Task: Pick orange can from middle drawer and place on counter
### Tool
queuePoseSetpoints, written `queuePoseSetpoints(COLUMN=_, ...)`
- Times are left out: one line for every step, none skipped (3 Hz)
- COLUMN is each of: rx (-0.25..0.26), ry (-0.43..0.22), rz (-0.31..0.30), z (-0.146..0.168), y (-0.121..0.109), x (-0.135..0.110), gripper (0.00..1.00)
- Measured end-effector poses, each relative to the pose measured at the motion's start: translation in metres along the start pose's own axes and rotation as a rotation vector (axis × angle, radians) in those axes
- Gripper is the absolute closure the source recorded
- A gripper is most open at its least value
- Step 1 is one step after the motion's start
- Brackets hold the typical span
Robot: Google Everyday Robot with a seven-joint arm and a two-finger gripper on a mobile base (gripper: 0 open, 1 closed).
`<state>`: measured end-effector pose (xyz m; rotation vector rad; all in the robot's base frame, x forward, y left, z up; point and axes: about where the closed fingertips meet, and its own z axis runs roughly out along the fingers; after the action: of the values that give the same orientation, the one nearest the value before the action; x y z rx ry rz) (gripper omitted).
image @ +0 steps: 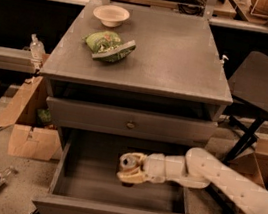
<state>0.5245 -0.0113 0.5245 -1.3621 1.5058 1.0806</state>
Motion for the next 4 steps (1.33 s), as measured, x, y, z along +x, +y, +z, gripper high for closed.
queuePoseSetpoints(rx=0.019, ry=-0.035, rz=-0.005, z=-0.057, y=0.005, x=-0.066, gripper=1.0)
queuePoseSetpoints(rx=0.097, ry=-0.043, rz=-0.018, z=-0.117, y=-0.004, x=-0.144, gripper=1.0)
queuePoseSetpoints(rx=0.196, ry=-0.049, rz=-0.047, z=-0.163, y=-0.024, x=-0.231, gripper=1.0)
queuePoseSetpoints(rx=0.321, ry=-0.086, rz=-0.091, z=-0.19, y=-0.044, x=-0.306, gripper=1.0)
